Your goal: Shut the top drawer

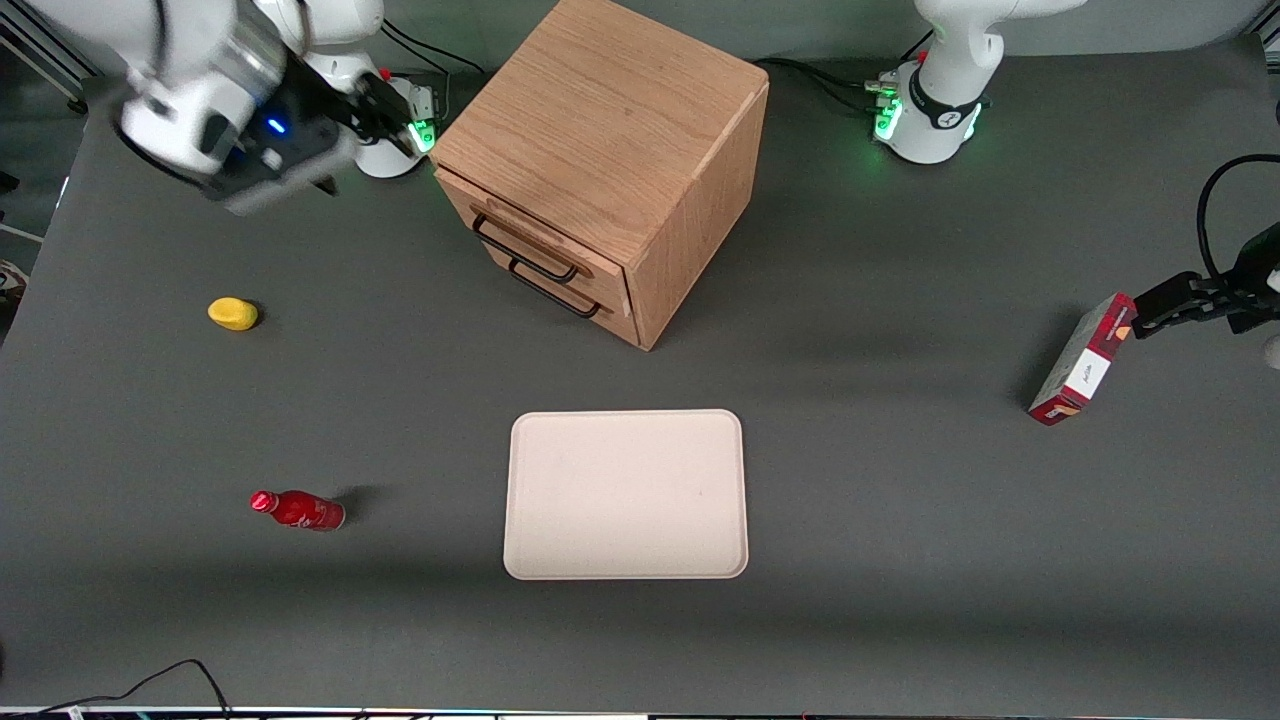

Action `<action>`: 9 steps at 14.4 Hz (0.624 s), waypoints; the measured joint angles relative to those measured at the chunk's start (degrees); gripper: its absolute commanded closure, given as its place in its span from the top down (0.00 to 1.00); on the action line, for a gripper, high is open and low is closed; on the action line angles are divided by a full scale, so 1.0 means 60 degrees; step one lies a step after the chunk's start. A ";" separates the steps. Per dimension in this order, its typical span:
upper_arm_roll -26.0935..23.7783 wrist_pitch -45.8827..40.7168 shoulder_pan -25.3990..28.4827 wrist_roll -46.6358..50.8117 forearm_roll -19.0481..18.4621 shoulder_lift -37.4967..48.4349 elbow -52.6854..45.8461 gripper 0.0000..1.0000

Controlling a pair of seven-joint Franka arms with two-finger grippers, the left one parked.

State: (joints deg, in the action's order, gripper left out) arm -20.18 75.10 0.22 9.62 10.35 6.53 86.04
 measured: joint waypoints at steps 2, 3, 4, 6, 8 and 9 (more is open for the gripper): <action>0.0652 -0.0276 -0.0009 0.0203 -0.0668 0.0625 -0.0010 1.00; 0.1039 -0.0326 -0.0017 0.0223 -0.1002 0.0819 -0.0005 1.00; 0.1506 -0.0335 -0.0024 0.0228 -0.1166 0.0927 0.0019 1.00; 0.2491 -0.0334 -0.0044 0.0221 -0.1229 0.0932 0.0217 1.00; 0.3094 0.0101 -0.0083 0.0216 -0.1238 0.0922 0.0918 1.00; 0.3191 0.0494 -0.0089 0.0216 -0.1241 0.0933 0.1354 1.00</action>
State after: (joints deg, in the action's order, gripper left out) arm -1.03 78.06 -0.32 10.92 2.90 12.13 94.16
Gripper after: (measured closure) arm 0.000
